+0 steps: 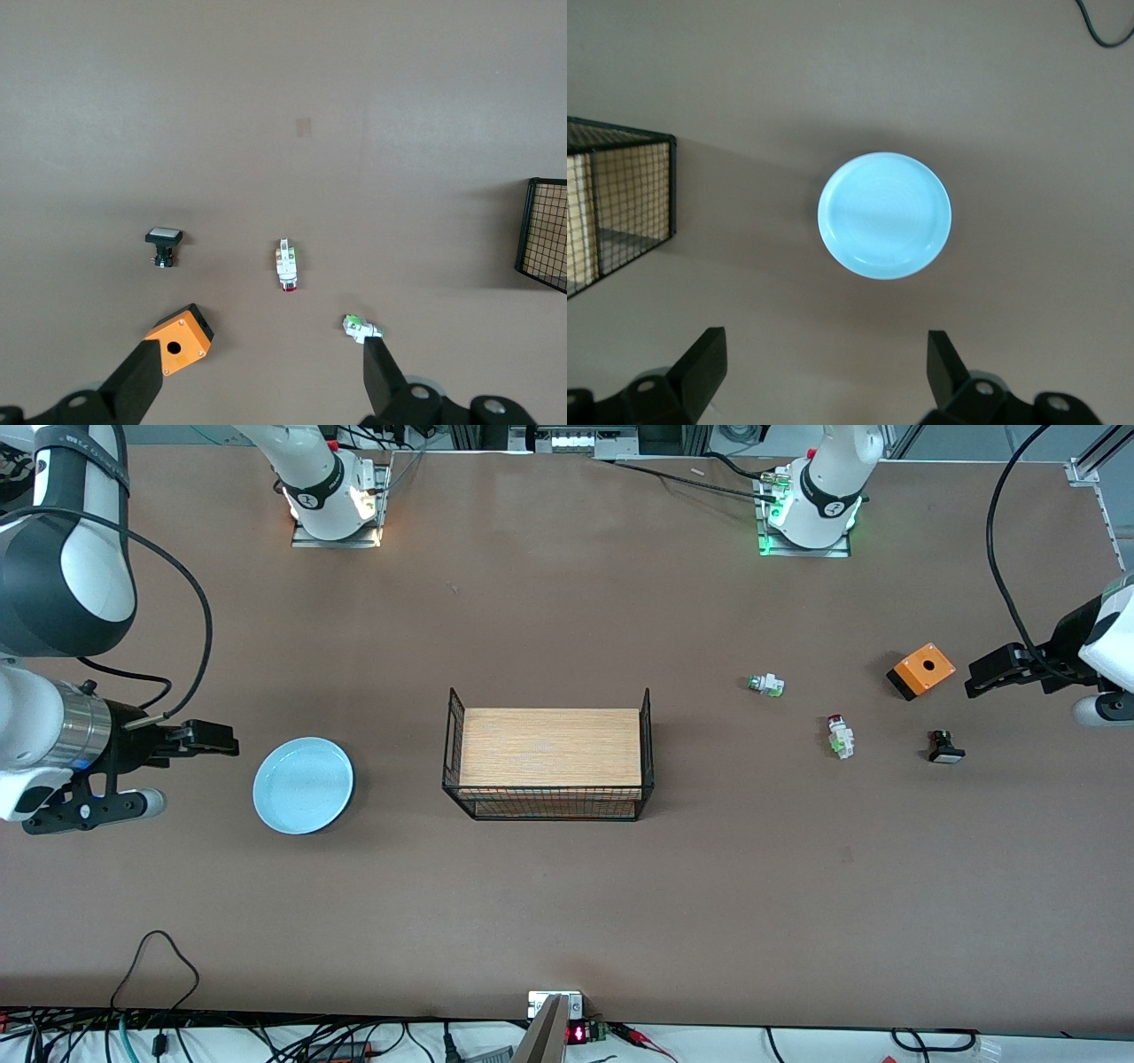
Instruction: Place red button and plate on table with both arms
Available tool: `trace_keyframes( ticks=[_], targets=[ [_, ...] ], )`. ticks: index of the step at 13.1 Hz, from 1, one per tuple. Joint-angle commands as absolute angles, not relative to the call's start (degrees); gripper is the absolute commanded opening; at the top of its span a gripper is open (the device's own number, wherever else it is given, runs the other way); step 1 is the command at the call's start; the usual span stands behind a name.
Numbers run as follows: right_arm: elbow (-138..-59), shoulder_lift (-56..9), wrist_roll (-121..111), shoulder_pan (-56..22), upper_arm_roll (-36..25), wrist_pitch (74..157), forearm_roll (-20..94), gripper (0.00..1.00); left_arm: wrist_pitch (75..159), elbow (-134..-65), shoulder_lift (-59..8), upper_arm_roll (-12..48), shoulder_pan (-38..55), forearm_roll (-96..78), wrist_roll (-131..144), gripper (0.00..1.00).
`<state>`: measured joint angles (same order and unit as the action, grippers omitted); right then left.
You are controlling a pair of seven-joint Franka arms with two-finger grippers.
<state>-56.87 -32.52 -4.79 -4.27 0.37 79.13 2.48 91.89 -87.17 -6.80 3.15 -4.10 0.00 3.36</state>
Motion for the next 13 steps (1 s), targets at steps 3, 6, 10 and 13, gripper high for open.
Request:
trace_keyframes(
  ticks=[3, 6, 10, 13],
  targets=[
    [-62.3, -27.1, -4.4, -8.0, 0.3, 75.1, -3.6, 1.0, 91.1, -86.8, -6.0, 3.3, -4.5, -1.1, 2.1, 1.0],
    [-80.5, -15.7, -4.4, -8.1, 0.6, 86.0, -2.6, 1.0, 91.1, -86.8, -6.0, 3.3, -4.5, -1.2, 2.1, 1.0],
    [-95.3, -6.0, -4.4, -8.3, 0.6, 94.8, 0.4, 1.0, 91.3, -86.7, -6.0, 3.3, -4.5, -1.3, 2.1, 1.0],
    [-100.3, -1.5, -4.3, -8.5, 0.7, 98.7, 0.5, 1.0, 92.3, -86.8, -5.9, 3.3, -4.5, -1.4, 2.1, 1.0]
  ],
)
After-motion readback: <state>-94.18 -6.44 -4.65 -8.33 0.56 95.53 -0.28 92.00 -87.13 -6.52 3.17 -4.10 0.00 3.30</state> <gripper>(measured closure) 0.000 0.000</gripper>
